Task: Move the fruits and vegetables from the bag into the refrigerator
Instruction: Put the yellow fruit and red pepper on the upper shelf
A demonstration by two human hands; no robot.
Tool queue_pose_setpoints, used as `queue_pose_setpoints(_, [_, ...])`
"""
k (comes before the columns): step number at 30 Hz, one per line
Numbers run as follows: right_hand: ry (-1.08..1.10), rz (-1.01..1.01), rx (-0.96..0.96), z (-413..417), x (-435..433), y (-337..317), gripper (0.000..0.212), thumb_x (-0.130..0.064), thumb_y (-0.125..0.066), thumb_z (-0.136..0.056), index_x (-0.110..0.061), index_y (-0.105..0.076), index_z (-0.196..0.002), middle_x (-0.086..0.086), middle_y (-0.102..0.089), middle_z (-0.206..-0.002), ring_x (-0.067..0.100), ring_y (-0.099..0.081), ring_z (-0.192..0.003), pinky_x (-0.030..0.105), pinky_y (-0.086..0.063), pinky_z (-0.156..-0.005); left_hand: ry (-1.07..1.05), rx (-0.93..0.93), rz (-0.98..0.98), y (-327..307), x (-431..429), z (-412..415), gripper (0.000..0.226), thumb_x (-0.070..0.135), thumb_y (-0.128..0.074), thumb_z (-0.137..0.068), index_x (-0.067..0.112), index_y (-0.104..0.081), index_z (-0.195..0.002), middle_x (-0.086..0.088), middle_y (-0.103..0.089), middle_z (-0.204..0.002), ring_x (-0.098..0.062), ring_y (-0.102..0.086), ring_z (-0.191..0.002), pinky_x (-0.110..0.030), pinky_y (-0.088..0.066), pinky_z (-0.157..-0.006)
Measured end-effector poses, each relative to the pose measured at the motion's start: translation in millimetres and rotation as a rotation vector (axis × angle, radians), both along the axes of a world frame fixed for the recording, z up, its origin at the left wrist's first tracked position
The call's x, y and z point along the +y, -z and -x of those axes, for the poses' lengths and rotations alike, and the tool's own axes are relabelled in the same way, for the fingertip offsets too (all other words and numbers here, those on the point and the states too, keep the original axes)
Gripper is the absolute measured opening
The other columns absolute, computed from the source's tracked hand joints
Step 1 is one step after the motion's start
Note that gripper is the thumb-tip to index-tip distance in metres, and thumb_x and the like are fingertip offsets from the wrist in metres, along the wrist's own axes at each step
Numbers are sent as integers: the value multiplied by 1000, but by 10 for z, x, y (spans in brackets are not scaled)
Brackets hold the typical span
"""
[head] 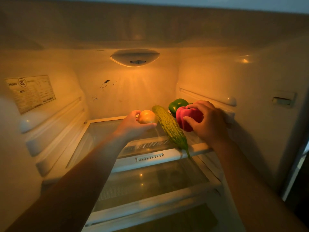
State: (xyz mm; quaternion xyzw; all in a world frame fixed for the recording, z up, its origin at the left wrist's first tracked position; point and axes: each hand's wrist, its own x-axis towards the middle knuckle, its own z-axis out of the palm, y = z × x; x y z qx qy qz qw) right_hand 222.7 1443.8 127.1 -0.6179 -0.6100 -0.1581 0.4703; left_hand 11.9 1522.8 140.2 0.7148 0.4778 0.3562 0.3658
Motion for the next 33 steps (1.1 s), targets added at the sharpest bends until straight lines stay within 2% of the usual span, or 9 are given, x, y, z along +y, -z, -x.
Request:
queue_pose_setpoints(2, [-2, 4, 6, 9, 3, -6, 40, -27, -75, -74, -18, -62, -111, 4, -60, -116, 21, -54, -105, 23, -39, -81, -22, 66, -56, 4, -25, 13, 75, 30, -77, -73, 19, -39, -136, -1, -46, -115, -18, -50, -98, -38, -49, -88])
queue_pose_setpoints(6, [0, 14, 6, 10, 6, -7, 42, -28, -75, -75, -18, -60, -113, 4, -59, -118, 20, -53, -106, 22, -37, -80, -98, 195, -127, -29, -46, 34, 66, 32, -77, -72, 15, -45, -127, 0, -47, -111, -15, -45, -96, -30, -37, -76])
queue_pose_setpoints(9, [5, 26, 0, -2, -5, 8, 45, -29, -75, -75, -17, -59, -116, 4, -59, -119, 20, -53, -107, 21, -36, -81, -144, 287, -163, -44, -57, 71, 60, 38, -77, -70, 11, -52, -118, -4, -55, -109, -17, -49, -93, -30, -37, -72])
queue_pose_setpoints(12, [10, 30, -4, -11, -12, 12, 47, -27, -76, -74, -16, -59, -116, 5, -59, -120, 21, -53, -108, 20, -35, -82, -123, 254, -150, -31, -75, 35, 56, 39, -78, -69, 9, -58, -111, -3, -59, -98, -18, -54, -87, -29, -40, -62])
queue_pose_setpoints(16, [7, 34, 12, -19, -2, 16, 44, -26, -76, -74, -15, -61, -114, 5, -59, -118, 20, -53, -107, 20, -34, -84, -34, 172, -101, 59, -101, -56, 76, 37, -80, -67, 18, -42, -130, -2, -56, -114, -20, -55, -101, -32, -47, -81])
queue_pose_setpoints(20, [0, 31, 21, -18, 12, 31, 40, -25, -75, -76, -14, -62, -112, 5, -59, -117, 20, -52, -107, 19, -33, -85, -24, 180, -148, 82, -131, -63, 74, 40, -80, -67, 21, -45, -129, 3, -52, -109, -16, -52, -98, -30, -43, -80])
queue_pose_setpoints(24, [-7, 33, 21, -36, 26, 39, 41, -24, -75, -76, -14, -61, -113, 6, -59, -118, 21, -52, -109, 21, -35, -86, -50, 188, -169, 77, -128, -63, 72, 47, -74, -71, 17, -45, -129, -1, -54, -121, -14, -50, -98, -28, -38, -75])
queue_pose_setpoints(28, [-1, 26, 9, -25, 30, 50, 47, -27, -76, -75, -15, -59, -117, 6, -58, -122, 21, -52, -111, 23, -38, -88, -89, 199, -234, 62, -142, -49, 71, 42, -71, -76, 14, -42, -134, -6, -54, -128, -14, -46, -98, -27, -35, -77])
queue_pose_setpoints(33, [7, 28, 1, 6, 25, 49, 47, -27, -75, -76, -15, -59, -118, 6, -56, -124, 22, -51, -113, 24, -38, -88, -73, 205, -241, 55, -161, -65, 61, 38, -71, -78, 15, -46, -129, -4, -55, -121, -14, -47, -94, -28, -37, -75])
